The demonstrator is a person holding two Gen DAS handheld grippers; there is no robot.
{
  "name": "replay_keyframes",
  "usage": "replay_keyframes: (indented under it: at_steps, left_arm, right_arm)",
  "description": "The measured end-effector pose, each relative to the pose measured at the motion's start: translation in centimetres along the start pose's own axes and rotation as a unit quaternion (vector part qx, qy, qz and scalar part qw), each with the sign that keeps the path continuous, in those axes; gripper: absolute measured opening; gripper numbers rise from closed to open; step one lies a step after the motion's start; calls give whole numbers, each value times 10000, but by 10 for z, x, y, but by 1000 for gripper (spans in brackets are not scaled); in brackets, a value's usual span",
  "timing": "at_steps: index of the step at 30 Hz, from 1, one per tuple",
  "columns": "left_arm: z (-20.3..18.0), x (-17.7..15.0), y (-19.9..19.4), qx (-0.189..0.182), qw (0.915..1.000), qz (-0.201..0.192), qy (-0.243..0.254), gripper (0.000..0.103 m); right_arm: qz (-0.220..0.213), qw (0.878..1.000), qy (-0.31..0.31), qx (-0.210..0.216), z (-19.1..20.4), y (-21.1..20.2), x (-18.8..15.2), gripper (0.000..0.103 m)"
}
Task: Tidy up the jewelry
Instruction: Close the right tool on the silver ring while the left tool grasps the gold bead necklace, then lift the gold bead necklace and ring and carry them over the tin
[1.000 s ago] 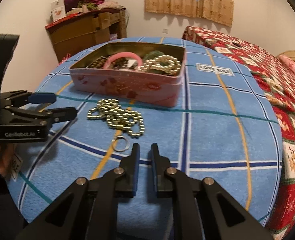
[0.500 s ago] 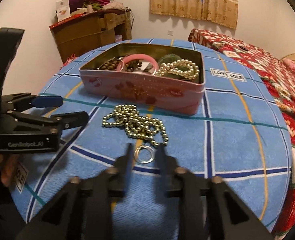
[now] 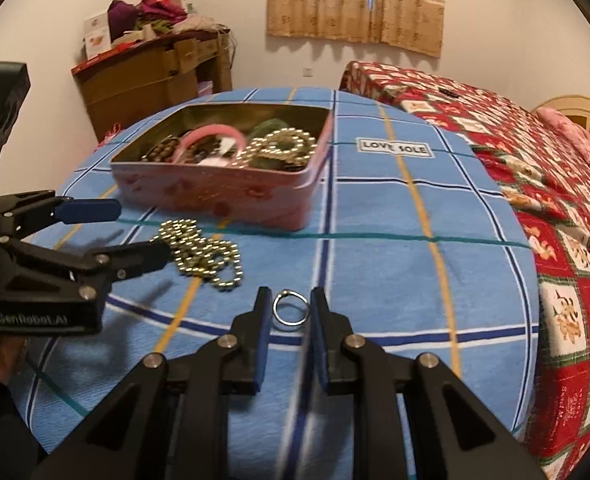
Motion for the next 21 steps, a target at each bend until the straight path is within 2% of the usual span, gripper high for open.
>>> replay_keyframes:
  at_steps: [4, 5, 6, 8, 10, 13, 21]
  left_arm:
    - [-4, 8, 15, 33, 9999, 124, 58, 79]
    - [-5, 7, 16, 24, 9999, 146, 61, 76]
    - [-6, 6, 17, -1, 9998, 159, 102, 69]
    - [-8, 4, 16, -109, 9997, 154, 173, 42]
    - [-8, 1, 14, -154, 9994, 198, 241, 23]
    - [-3, -5, 6, -228, 9995, 88, 183, 19]
    - [15, -6, -42, -280, 9987, -426, 50, 18]
  right_arm:
    - [-20, 10000, 69, 1, -7, 0, 2, 22]
    - [-26, 10000, 76, 9, -8, -1, 3, 22]
    - [-39, 10000, 77, 17, -8, -2, 3, 22]
    - [-55, 9999, 72, 48, -7, -2, 3, 22]
    - [-69, 9999, 50, 76, -5, -2, 4, 22]
    - [-83, 9999, -1, 98, -1, -3, 2, 22]
    - [-244, 9996, -70, 148, 8, -15, 9, 22]
Point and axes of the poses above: each gripper's, at about its wrist camera, not at the fingertips, and y roughly the way its jaws point, z to its left, x to its top, the point moved 6 cm from there along y, roughly the way its jaws point, and after that the axes turned 14 degrees about z, right-handed, at the moved point
